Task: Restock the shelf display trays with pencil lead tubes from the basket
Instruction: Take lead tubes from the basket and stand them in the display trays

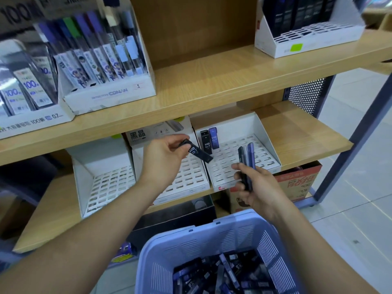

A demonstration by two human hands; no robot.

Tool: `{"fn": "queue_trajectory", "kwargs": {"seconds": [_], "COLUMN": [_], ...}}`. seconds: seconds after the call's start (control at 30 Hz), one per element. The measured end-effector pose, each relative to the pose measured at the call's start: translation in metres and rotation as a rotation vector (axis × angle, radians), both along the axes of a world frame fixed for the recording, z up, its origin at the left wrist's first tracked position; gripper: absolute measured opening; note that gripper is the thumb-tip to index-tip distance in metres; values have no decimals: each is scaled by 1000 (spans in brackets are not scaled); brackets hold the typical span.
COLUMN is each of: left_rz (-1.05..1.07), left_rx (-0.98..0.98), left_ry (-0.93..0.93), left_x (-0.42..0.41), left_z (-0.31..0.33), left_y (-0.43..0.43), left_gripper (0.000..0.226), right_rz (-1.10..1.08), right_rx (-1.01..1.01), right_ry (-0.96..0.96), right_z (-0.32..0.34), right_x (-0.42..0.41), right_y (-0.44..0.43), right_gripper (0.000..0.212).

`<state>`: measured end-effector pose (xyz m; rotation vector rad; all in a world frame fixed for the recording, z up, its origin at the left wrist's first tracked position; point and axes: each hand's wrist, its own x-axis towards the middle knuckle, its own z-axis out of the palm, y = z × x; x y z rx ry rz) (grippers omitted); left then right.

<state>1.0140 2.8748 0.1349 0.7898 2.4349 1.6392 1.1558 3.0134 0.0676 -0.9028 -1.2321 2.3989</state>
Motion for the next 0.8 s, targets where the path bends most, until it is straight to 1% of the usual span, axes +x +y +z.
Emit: {"fn": "queue_trajectory", "kwargs": {"seconds": [0.2, 0.33, 0.47, 0.6, 0.67, 0.73, 0.8], "left_rz": [-33, -53, -72, -162, -195, -205, -171], "left_rx": [-198, -233, -282, -430, -484, -507, -479], "left_ry": [238, 274, 351, 549, 617, 654, 610], "left_x": [-21, -27, -30, -34, -33, -31, -30], "left_z": [-17, -30, -32, -29, -28, -29, -29], "left_y": [34, 41, 44, 47, 51, 56, 59], "left_gripper": [22, 21, 24, 26, 26, 27, 26], "right_rz": [-72, -71, -67, -73, -68, -60, -54], "right_rx": [-4, -2, 4, -8, -3, 10, 12], "right_ry": [48, 41, 37, 49, 48, 39, 36], "right_z": [-9, -13, -16, -17, -18, -20, -21], "right_x": [-3, -4, -6, -8, -8, -8, -8], "right_y": [4, 7, 9, 10, 11, 10, 10], "right_gripper": [25, 26, 26, 25, 25, 26, 26]}}
